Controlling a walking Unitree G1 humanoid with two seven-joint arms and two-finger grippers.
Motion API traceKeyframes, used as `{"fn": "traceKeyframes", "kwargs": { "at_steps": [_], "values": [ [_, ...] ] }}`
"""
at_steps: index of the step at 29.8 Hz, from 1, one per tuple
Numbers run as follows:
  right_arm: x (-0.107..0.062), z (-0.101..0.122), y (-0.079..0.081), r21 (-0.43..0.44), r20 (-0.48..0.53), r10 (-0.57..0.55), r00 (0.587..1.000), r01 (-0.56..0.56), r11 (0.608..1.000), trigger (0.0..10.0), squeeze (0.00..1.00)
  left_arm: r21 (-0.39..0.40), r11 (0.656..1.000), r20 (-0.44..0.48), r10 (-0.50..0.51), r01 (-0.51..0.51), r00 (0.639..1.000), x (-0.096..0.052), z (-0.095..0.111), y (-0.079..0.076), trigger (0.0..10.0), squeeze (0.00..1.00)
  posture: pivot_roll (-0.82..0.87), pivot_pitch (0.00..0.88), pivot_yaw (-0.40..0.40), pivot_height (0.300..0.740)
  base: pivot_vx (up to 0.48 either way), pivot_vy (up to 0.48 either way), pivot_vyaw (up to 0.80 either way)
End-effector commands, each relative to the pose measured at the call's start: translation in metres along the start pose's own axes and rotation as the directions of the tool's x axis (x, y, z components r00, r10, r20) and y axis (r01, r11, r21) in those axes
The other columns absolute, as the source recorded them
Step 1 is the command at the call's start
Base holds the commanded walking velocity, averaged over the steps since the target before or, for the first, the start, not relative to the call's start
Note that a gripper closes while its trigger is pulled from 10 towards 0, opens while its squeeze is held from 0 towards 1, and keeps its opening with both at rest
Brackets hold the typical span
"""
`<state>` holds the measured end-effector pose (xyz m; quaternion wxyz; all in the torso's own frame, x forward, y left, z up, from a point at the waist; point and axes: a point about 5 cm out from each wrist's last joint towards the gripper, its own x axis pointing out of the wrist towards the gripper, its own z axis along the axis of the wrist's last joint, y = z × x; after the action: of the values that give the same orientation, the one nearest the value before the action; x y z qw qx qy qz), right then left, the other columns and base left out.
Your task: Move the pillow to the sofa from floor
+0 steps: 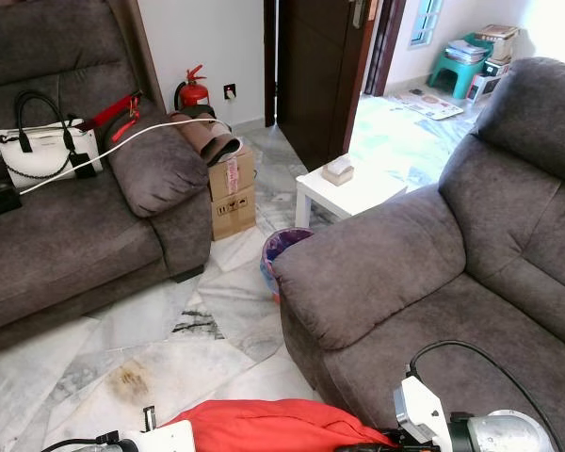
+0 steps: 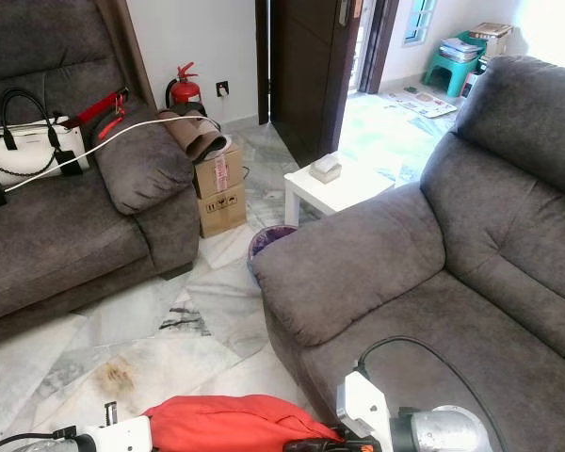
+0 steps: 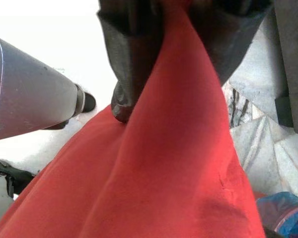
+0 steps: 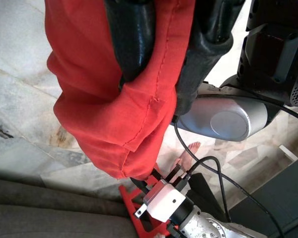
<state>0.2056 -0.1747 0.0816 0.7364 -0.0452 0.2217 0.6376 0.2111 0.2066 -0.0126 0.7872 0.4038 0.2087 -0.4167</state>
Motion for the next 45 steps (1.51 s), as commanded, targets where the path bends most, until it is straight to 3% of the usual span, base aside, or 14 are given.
{"fn": "traceKeyframes", "kwargs": {
  "at_steps": [1, 10, 15, 20, 23, 24, 25, 27, 28, 29, 32, 37, 39, 45],
  "values": [
    [-0.001, 0.018, 0.002, -0.072, 0.074, 0.018, 0.997, -0.013, 0.997, 10.0, 0.0, 0.009, 1.0, 0.005, -0.008, 0.008, 1.0, 0.0, 0.001, -0.003, 0.0, 0.0, 0.0, 0.073, 0.004, 0.74, 0.0, 0.0, 0.0],
    [0.0, 0.008, -0.002, -0.042, 0.077, -0.038, 0.996, 0.041, 0.998, 10.0, 0.0, -0.02, 0.999, 0.065, 0.031, -0.03, 0.997, 0.004, 0.015, -0.002, 0.0, 0.0, 0.0, 0.059, 0.012, 0.74, 0.0, 0.0, 0.0],
    [-0.002, -0.01, -0.027, -0.002, 0.079, -0.307, 0.948, 0.308, 0.951, 10.0, 0.0, -0.156, 0.961, 0.154, 0.252, -0.228, 0.955, 0.005, 0.039, 0.026, 0.0, 0.0, 0.01, 0.049, 0.011, 0.74, 0.0, 0.0, 0.0],
    [0.002, -0.024, -0.037, 0.129, 0.117, -0.504, 0.855, 0.491, 0.862, 10.0, 0.0, -0.291, 0.89, 0.223, 0.419, -0.35, 0.88, 0.004, 0.064, 0.041, 0.0, 0.0, 0.01, 0.041, 0.017, 0.74, 0.0, 0.0, 0.0],
    [0.004, -0.029, -0.041, 0.215, 0.152, -0.63, 0.762, 0.596, 0.773, 10.0, 0.0, -0.467, 0.756, 0.184, 0.59, -0.458, 0.786, 0.004, 0.072, 0.054, 0.0, 0.0, 0.01, 0.04, 0.02, 0.74, 0.0, 0.0, 0.0],
    [0.004, -0.031, -0.047, 0.253, 0.147, -0.706, 0.693, 0.664, 0.704, 10.0, 0.0, -0.551, 0.692, 0.157, 0.635, -0.466, 0.756, 0.004, 0.072, 0.058, 10.0, 0.0, 0.0, 0.048, 0.023, 0.74, 0.0, 0.0, 0.0],
    [0.002, -0.032, -0.053, 0.28, 0.142, -0.775, 0.616, 0.726, 0.628, 10.0, 0.0, -0.604, 0.642, 0.139, 0.669, -0.472, 0.73, 0.004, 0.072, 0.061, 10.0, 0.0, -0.01, 0.055, 0.024, 0.74, 0.0, 0.0, 0.0],
    [0.0, -0.033, -0.06, 0.326, 0.132, -0.852, 0.506, 0.79, 0.52, 10.0, 0.0, -0.653, 0.586, 0.115, 0.704, -0.481, 0.701, 0.003, 0.072, 0.064, 10.0, 0.0, -0.02, 0.062, 0.026, 0.74, 0.0, 0.0, 0.0],
    [0.0, -0.033, -0.06, 0.326, 0.132, -0.852, 0.506, 0.79, 0.52, 10.0, 0.0, -0.653, 0.586, 0.115, 0.704, -0.481, 0.701, 0.003, 0.072, 0.064, 10.0, 0.0, -0.02, 0.062, 0.026, 0.74, 0.0, 0.0, 0.0],
    [-0.001, -0.033, -0.062, 0.364, 0.141, -0.879, 0.456, 0.802, 0.475, 10.0, 0.0, -0.677, 0.553, 0.095, 0.719, -0.485, 0.688, 0.003, 0.073, 0.065, 10.0, 0.0, -0.02, 0.069, 0.028, 0.74, 0.0, 0.0, 0.0],
    [0.0, -0.035, -0.065, 0.391, 0.113, -0.905, 0.41, 0.819, 0.419, 10.0, 0.0, -0.709, 0.513, 0.076, 0.739, -0.485, 0.67, 0.003, 0.075, 0.066, 10.0, 0.0, -0.02, 0.073, 0.027, 0.74, 0.0, 0.0, 0.0],
    [-0.004, -0.037, -0.074, 0.474, 0.078, -0.949, 0.307, 0.826, 0.306, 10.0, 0.0, -0.702, 0.489, 0.048, 0.757, -0.517, 0.651, 0.001, 0.076, 0.067, 10.0, 0.0, 0.0, 0.082, 0.023, 0.74, 0.0, 0.0, -0.32],
    [-0.007, -0.034, -0.077, 0.461, 0.085, -0.956, 0.28, 0.84, 0.287, 10.0, 0.0, -0.708, 0.492, 0.043, 0.746, -0.506, 0.665, 0.002, 0.075, 0.066, 10.0, 0.0, -0.01, 0.088, 0.024, 0.74, 0.0, 0.0, -0.8],
    [-0.008, -0.027, -0.08, 0.441, 0.109, -0.953, 0.282, 0.846, 0.301, 10.0, 0.0, -0.688, 0.517, 0.064, 0.742, -0.509, 0.667, 0.0, 0.076, 0.065, 10.0, 0.0, -0.01, 0.097, 0.026, 0.74, 0.0, -0.24, -0.8]
  ]
}}
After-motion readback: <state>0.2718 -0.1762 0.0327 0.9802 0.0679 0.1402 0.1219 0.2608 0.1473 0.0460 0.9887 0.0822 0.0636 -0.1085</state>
